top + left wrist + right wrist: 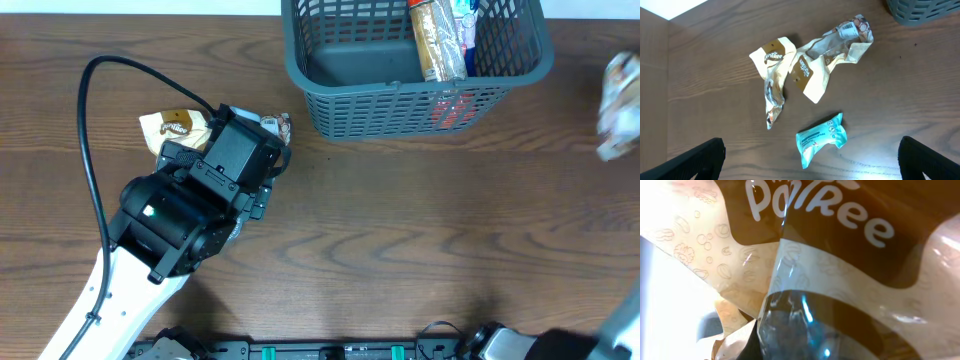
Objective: Pack container
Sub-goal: 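Grasp the crumpled Pantree snack bag with the right gripper and lift, then carry the snack bag into the basket and open the right gripper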
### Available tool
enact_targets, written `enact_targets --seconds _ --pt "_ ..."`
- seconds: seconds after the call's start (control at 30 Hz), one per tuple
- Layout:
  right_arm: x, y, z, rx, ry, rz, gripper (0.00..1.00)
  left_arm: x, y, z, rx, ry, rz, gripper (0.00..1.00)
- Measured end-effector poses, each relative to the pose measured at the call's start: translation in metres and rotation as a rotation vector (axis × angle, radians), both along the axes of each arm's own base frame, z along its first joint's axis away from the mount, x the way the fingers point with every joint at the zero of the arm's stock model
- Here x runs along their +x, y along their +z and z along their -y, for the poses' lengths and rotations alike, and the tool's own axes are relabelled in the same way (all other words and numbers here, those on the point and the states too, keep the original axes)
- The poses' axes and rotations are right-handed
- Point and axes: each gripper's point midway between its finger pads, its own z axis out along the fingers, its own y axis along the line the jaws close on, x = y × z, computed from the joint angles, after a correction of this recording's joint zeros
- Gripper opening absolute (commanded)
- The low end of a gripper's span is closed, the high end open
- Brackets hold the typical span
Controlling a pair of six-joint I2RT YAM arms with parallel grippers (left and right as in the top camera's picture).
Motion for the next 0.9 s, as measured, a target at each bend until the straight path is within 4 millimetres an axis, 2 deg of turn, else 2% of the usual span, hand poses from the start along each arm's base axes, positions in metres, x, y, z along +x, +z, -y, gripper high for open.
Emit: enact_targets --seconds 0.07,0.1,0.13,0.2,0.23,0.3,0.37,0.47,0.53,0.6,0.73,0.9 --pt "0.005 0.065 -0.007 -0.154 0.055 0.141 0.01 0.000 0.000 0.000 0.000 0.000 0.000 0.99" --pt "0.008 0.088 -0.014 -0.206 0.084 0.199 0.01 0.000 0.000 0.000 -0.001 0.000 0.001 0.99" --pt "0.011 0.121 -0.025 -0.282 0.130 0.278 0.01 0.001 0.000 0.000 -0.002 0.000 0.003 0.99" --pt "0.019 0.167 -0.054 -0.391 0.232 0.405 0.01 0.002 0.001 0.001 -0.006 0.000 0.008 0.98" --pt "0.024 0.189 -0.076 -0.451 0.300 0.475 0.01 0.002 0.001 0.002 -0.008 0.000 0.011 0.99" --pt "0.030 0.213 -0.111 -0.523 0.411 0.557 0.01 0.003 0.002 0.002 -0.010 0.000 0.014 0.99" --pt "0.039 0.220 -0.148 -0.573 0.526 0.596 0.01 0.003 0.002 0.002 -0.010 0.000 0.013 0.99" --pt "0.058 0.206 -0.193 -0.617 0.664 0.580 0.01 0.003 0.002 0.002 -0.010 0.000 0.013 0.99" --pt "0.078 0.183 -0.214 -0.626 0.730 0.522 0.01 0.003 0.002 0.002 -0.010 0.000 0.013 0.99" --pt "0.100 0.156 -0.227 -0.636 0.774 0.453 0.02 0.003 0.002 0.002 -0.010 0.000 0.014 0.99" --pt "0.147 0.089 -0.239 -0.646 0.839 0.288 0.01 0.003 0.002 0.002 -0.010 0.000 0.014 0.99" --pt "0.188 0.006 -0.236 -0.622 0.889 0.105 0.01 0.003 0.002 0.002 -0.010 0.000 0.014 0.99"
